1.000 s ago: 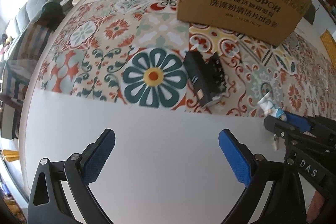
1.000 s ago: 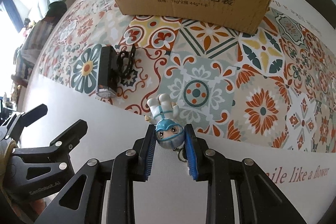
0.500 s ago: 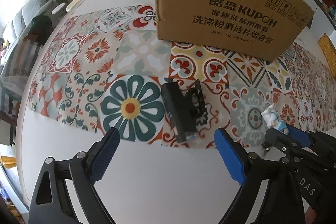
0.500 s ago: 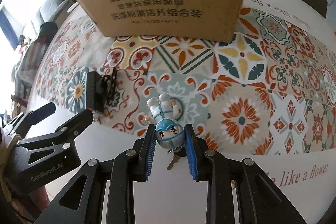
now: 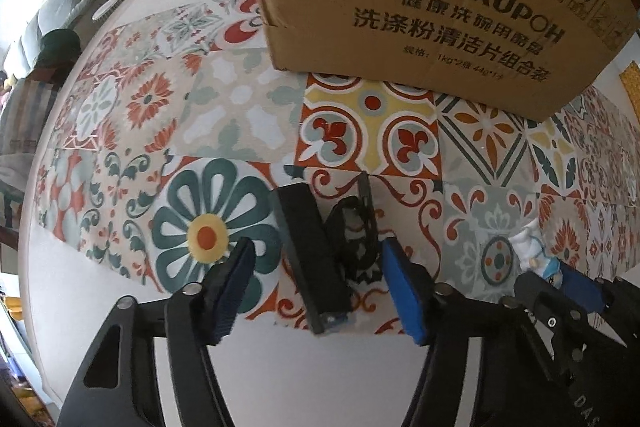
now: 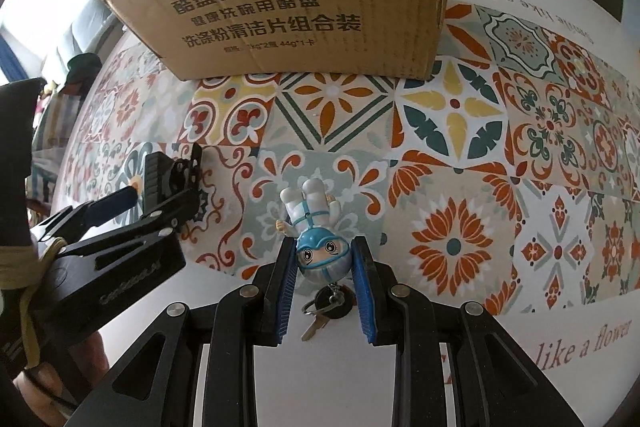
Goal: Organize rigid objects
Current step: 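Grasp the black clip device with the left tool while the right tool holds the figurine, then carry both items over the box and open both tools to drop them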
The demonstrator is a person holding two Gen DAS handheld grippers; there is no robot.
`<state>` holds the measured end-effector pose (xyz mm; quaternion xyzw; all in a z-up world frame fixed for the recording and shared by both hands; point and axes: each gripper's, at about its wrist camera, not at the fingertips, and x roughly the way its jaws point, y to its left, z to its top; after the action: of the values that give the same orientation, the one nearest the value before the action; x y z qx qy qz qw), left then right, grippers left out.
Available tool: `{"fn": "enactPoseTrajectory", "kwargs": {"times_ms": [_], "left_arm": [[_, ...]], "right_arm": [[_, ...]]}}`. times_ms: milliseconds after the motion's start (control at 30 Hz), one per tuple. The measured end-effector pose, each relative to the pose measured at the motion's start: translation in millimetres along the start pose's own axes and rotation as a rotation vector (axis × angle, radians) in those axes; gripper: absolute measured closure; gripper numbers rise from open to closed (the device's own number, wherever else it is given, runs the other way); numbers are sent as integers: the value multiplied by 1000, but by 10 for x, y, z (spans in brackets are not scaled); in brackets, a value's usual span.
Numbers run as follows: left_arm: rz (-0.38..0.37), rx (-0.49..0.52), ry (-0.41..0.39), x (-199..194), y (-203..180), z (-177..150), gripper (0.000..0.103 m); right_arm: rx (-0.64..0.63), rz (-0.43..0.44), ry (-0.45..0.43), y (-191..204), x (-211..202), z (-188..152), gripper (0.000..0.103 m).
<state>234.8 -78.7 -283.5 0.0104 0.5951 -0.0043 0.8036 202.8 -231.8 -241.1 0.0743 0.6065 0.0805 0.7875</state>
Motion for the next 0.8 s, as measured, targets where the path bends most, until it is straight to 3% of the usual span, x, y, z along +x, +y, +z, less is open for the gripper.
{"fn": "enactPoseTrajectory", "kwargs": {"times_ms": [233,400,533,800], "left_arm": [[-7,13,-20,52,-56,63,57],[-42,38,-18,48,-63,76,61],[-126,11,-5,15,64,53,62],[-143,19,-55,-253,160,-88,62]], "right_arm": [[9,7,10,-28,56,-2,75],[19,14,6,-8,59,1,75],[20,25,-3,21,17,1,75],[11,35,-28,112,-109,-26,75]]}}
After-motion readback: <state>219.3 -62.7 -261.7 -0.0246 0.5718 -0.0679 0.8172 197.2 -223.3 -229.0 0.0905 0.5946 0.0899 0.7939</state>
